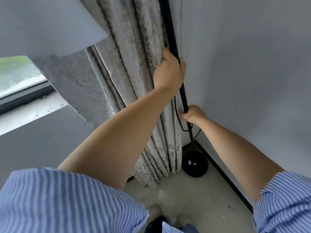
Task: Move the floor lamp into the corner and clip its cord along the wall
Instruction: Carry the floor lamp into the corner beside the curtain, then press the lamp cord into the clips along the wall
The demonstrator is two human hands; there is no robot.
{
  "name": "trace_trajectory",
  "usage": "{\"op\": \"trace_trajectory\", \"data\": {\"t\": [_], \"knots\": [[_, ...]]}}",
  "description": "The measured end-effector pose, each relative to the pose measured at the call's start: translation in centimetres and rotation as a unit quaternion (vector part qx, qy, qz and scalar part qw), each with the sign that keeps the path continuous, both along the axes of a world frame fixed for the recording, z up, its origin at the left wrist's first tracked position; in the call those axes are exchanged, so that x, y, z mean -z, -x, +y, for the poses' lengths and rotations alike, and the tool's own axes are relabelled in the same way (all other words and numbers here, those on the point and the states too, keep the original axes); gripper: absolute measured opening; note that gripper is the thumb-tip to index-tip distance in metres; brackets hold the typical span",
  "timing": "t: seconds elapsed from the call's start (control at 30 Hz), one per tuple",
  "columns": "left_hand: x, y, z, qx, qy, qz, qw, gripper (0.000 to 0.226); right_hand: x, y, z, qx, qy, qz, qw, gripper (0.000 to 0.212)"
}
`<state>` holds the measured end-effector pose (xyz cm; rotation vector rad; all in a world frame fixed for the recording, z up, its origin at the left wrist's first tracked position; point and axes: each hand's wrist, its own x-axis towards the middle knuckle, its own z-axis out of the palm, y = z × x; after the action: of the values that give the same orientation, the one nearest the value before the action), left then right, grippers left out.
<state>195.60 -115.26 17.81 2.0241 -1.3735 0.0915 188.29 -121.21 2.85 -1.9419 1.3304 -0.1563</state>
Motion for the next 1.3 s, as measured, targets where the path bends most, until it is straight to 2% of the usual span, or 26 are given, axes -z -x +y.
{"op": "trace_trajectory", "data": {"t": [0.23, 0.4, 0.53, 0.63, 0.7, 0.73, 0.8, 0.9, 1.0, 1.07, 1.17, 1.3], "knots": [[1.6, 0.4, -2.7, 0.019, -0.061, -0.054, 0.996, 0.05, 1.4, -0.7, -2.9, 0.032, -0.015, 0.043, 0.998, 0.049], [2.2, 0.6, -4.2, 0.01, -0.084, -0.084, 0.993, 0.055, 2.2, -0.2, -3.8, 0.04, -0.018, 0.019, 0.999, 0.044], [2.4, 1.3, -4.9, 0.018, -0.062, -0.009, 0.998, 0.052, 1.4, 2.4, -4.5, -0.012, -0.025, 0.014, 1.0, 0.017], [2.5, 2.1, -4.9, 0.011, -0.065, 0.064, 0.996, 0.051, 1.0, 6.4, -4.9, 0.017, -0.024, -0.046, 0.998, 0.03], [3.5, 2.3, -5.1, 0.019, -0.074, 0.068, 0.995, 0.054, 0.1, 9.4, -3.9, 0.042, -0.031, -0.084, 0.995, 0.033], [3.7, 2.7, -4.7, 0.044, -0.07, 0.062, 0.995, 0.05, -0.5, 10.8, -3.0, 0.056, -0.038, -0.096, 0.993, 0.035], [4.7, 3.3, -3.6, 0.058, -0.075, 0.105, 0.99, 0.05, -1.8, 13.1, -0.9, 0.085, -0.037, -0.114, 0.989, 0.042], [6.6, 4.2, -0.9, 0.065, -0.141, 0.147, 0.977, 0.06, -3.9, 16.0, 3.3, 0.113, -0.031, -0.142, 0.983, 0.04], [8.5, 4.8, 2.8, 0.096, -0.221, 0.172, 0.955, 0.061, -5.8, 18.4, 8.9, 0.102, 0.043, -0.074, 0.991, 0.019], [9.7, 4.7, 5.9, 0.135, -0.271, 0.143, 0.942, 0.059, -6.7, 19.6, 13.1, 0.12, 0.068, -0.073, 0.988, 0.026], [10.8, 4.4, 10.8, 0.184, -0.307, 0.095, 0.929, 0.051, -7.5, 20.4, 19.4, 0.133, 0.072, -0.093, 0.984, 0.021], [11.1, 5.7, 17.9, 0.225, -0.305, 0.123, 0.917, 0.041, -7.6, 20.0, 26.9, 0.186, 0.049, -0.195, 0.962, 0.024]]}}
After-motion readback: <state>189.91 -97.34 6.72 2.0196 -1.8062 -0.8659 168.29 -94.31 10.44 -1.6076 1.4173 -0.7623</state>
